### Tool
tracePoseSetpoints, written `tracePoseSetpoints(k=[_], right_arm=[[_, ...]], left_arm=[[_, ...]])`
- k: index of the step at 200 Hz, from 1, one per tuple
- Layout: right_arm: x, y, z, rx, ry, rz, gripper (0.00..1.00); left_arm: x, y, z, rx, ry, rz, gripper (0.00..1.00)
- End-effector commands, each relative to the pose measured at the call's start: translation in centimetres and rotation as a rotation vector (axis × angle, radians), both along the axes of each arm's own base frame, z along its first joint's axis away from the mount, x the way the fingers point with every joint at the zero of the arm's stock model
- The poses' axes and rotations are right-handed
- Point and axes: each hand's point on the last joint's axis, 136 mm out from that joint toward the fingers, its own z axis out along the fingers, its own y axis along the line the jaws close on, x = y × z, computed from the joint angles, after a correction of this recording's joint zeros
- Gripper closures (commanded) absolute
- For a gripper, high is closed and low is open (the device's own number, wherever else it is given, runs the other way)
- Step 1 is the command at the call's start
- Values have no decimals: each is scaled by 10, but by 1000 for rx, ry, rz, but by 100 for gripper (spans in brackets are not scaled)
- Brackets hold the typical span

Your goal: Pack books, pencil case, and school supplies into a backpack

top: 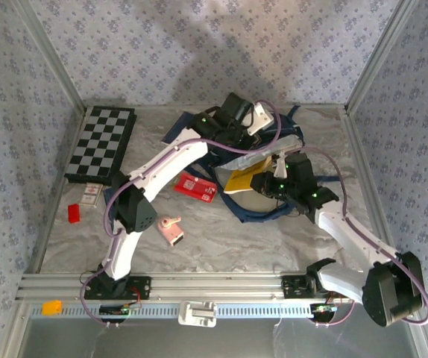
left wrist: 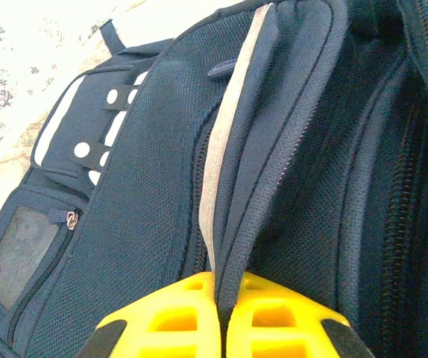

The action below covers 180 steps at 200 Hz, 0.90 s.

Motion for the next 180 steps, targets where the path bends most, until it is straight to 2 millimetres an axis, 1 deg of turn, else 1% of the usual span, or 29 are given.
tracePoseSetpoints(k=[1, 16, 23, 43, 54, 67, 75, 96, 101, 110, 125, 140, 157, 163, 180], right_arm=[[26, 3, 36, 39, -189, 20, 100], [30, -3, 31, 21, -201, 2, 100], [32, -5, 29, 10, -207, -5, 100], [36, -4, 17, 3, -184, 3, 100], [39, -3, 12, -22, -201, 32, 100], [41, -3, 3, -46, -195, 38, 97], [45, -7, -4, -60, -185, 26, 96], [52, -11, -21, -57, -143, 44, 92], [53, -12, -27, -73, -130, 49, 89], [55, -18, -37, -106, -100, 44, 83], [60, -35, -47, -154, -76, -13, 78], [61, -43, -51, -181, -57, -38, 62], [53, -44, -56, -225, -37, -24, 48], [48, -46, -60, -252, -22, -23, 45], [35, -56, -67, -324, 27, -58, 43]], left_arm=[[-15, 8, 79, -172, -86, -46, 100], [-20, 8, 76, -171, -74, -66, 100], [-20, 6, 82, -194, -90, -79, 100], [-21, 6, 81, -198, -86, -95, 100], [-23, 5, 78, -194, -78, -108, 100], [-23, 5, 75, -189, -74, -110, 100], [-23, 5, 74, -191, -72, -110, 100], [-23, 3, 73, -205, -60, -118, 100], [-24, 2, 73, -205, -59, -120, 100], [-24, 2, 72, -201, -58, -117, 100], [-21, 5, 71, -202, -53, -108, 100], [-20, 6, 68, -200, -49, -104, 100], [-18, 6, 64, -197, -42, -99, 100], [-18, 6, 64, -196, -41, -100, 100], [-18, 6, 65, -198, -43, -99, 100]])
